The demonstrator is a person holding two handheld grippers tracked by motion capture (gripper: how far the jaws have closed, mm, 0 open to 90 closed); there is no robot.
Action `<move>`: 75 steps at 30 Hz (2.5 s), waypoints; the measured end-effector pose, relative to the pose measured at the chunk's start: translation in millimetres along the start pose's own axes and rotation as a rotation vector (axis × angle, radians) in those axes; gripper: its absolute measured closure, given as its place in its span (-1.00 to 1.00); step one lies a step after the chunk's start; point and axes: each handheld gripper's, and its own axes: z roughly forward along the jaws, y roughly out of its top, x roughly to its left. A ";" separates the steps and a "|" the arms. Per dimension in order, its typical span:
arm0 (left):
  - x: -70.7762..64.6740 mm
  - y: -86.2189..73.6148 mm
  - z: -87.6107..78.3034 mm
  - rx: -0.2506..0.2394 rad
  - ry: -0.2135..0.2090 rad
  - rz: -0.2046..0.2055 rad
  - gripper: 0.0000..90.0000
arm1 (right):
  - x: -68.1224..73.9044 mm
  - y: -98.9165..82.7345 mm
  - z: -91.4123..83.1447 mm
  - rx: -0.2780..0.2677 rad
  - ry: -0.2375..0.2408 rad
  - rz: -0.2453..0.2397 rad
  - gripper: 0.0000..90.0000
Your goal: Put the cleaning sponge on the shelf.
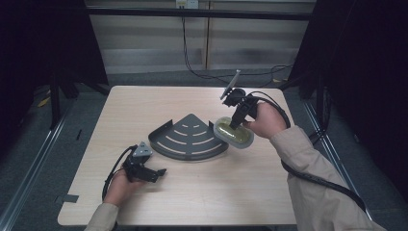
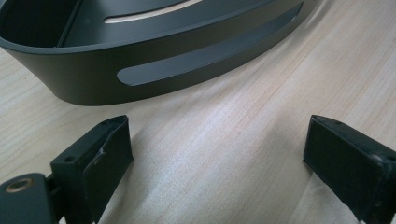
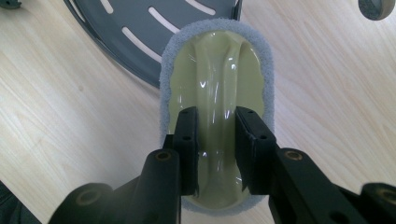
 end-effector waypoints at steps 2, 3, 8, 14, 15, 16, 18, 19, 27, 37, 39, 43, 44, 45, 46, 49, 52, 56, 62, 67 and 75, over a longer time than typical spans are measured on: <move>0.0 0.0 0.0 0.000 0.000 0.000 -0.84 | 0.7 3.1 0.0 0.001 -0.004 0.000 0.59; 0.0 0.0 0.0 0.000 0.000 0.000 -0.84 | 0.7 3.1 0.0 0.001 -0.004 0.000 0.59; 0.0 0.0 0.0 0.000 0.000 0.000 -0.84 | 2.7 11.5 -0.2 -0.008 0.000 0.007 0.59; 0.1 0.0 0.0 0.001 0.000 0.001 -0.83 | 0.9 17.9 1.5 -0.015 0.003 0.023 0.59; 0.1 0.0 0.0 0.001 0.000 0.001 -0.84 | 0.9 17.9 1.5 -0.015 0.003 0.023 0.59; 0.0 0.0 0.0 0.001 -0.001 0.001 -0.84 | 0.1 19.2 1.5 -0.019 0.005 0.032 0.59; 0.1 0.0 0.0 0.001 0.000 0.001 -0.84 | -1.6 20.0 2.1 -0.029 0.013 0.040 0.59; 0.1 0.0 0.0 0.001 0.000 0.001 -0.84 | -2.3 20.4 2.7 -0.034 0.014 0.045 0.59; 0.1 0.0 0.0 0.000 0.000 0.001 -0.84 | -5.9 25.2 5.7 -0.040 0.012 0.063 0.59; -0.3 -0.1 0.2 -0.001 -0.001 -0.003 -0.84 | -3.4 36.5 6.2 -0.046 0.006 0.064 0.59; -0.2 -0.1 0.2 -0.001 -0.001 -0.003 -0.84 | -1.6 40.0 6.5 -0.047 0.011 0.067 0.59; -0.2 0.0 0.1 -0.002 0.000 -0.002 -0.84 | 1.5 46.9 8.1 -0.040 0.012 0.058 0.59; -0.2 0.0 0.1 -0.001 0.000 -0.002 -0.84 | 2.7 48.6 8.4 -0.039 0.015 0.058 0.59; -0.2 0.0 0.1 -0.001 0.000 -0.002 -0.84 | 2.7 48.6 8.4 -0.039 0.015 0.058 0.59; -0.2 0.0 0.1 -0.002 0.000 -0.002 -0.84 | 4.7 52.1 9.5 -0.039 0.018 0.057 0.59; -0.2 0.0 0.1 -0.001 0.000 -0.002 -0.84 | 5.3 54.3 10.8 -0.038 0.019 0.049 0.59; -0.2 -0.1 0.2 -0.002 -0.001 -0.003 -0.84 | 6.6 59.6 14.0 -0.032 0.015 0.053 0.59; -0.2 -0.1 0.2 -0.002 -0.001 -0.003 -0.84 | 7.5 63.5 17.0 -0.035 0.014 0.065 0.59; -0.2 -0.1 0.2 -0.002 -0.001 -0.003 -0.84 | 8.8 69.1 22.6 -0.036 0.009 0.063 0.59; -0.2 0.0 0.2 -0.001 -0.001 -0.003 -0.84 | 10.5 72.8 27.9 -0.040 0.012 0.067 0.59; -0.2 -0.1 0.2 -0.001 -0.001 -0.003 -0.84 | 14.4 77.8 39.4 -0.040 0.022 0.068 0.59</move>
